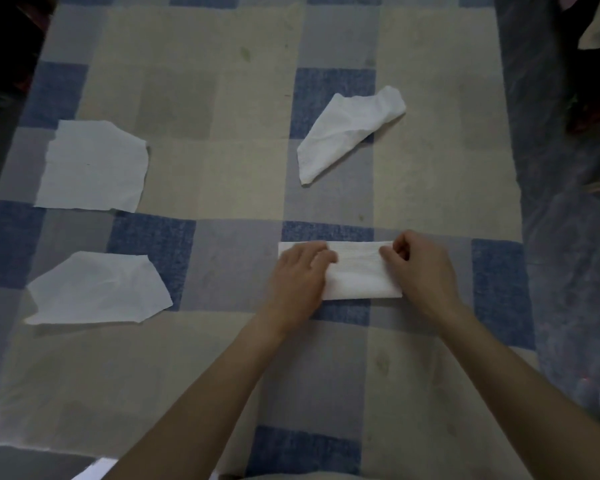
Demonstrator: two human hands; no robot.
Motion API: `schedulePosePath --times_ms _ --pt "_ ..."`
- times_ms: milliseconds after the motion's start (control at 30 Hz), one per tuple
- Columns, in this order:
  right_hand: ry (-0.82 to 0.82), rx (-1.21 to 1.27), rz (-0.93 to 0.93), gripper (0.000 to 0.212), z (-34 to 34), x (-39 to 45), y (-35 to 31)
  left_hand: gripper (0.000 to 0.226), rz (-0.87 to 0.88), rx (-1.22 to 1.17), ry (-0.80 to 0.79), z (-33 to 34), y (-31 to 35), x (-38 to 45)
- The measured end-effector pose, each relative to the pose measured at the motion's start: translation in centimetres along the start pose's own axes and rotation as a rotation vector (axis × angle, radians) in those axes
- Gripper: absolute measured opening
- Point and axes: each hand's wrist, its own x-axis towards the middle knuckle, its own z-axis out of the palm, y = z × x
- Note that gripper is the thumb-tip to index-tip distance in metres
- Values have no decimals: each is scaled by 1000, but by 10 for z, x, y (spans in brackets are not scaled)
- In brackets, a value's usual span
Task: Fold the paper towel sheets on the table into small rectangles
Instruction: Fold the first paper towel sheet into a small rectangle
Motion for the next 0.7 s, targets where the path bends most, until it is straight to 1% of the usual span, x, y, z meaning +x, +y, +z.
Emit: schedulePosePath --times_ms 67,167,267,400,467,500,567,633,667,700 --pt "1 -13 -8 20 0 1 0 41 34 -16 -134 12 10 1" --pt "3 -6 -7 19 0 4 1 48 -47 -18 -253 19 15 -2" --pt "-5 -2 -2 20 0 5 1 53 -58 63 -305 21 13 -9" --pt "-36 -28 -10 19 -2 8 3 57 -71 131 -331 23 13 -11" --pt "-58 -59 11 18 -3 10 3 62 -84 149 -346 24 13 -12" --pt "-41 -58 26 15 -5 11 0 66 -86 152 -352 25 12 -12" --pt "88 42 14 9 -4 8 -12 71 -90 152 -362 25 12 -12" --pt "217 202 -98 15 5 -7 -36 74 -101 156 -365 26 12 -12" --pt "226 283 -169 19 11 -18 -51 75 -107 159 -366 26 13 -11" --pt "200 346 -242 23 17 -29 -64 75 -110 168 -365 27 14 -10"
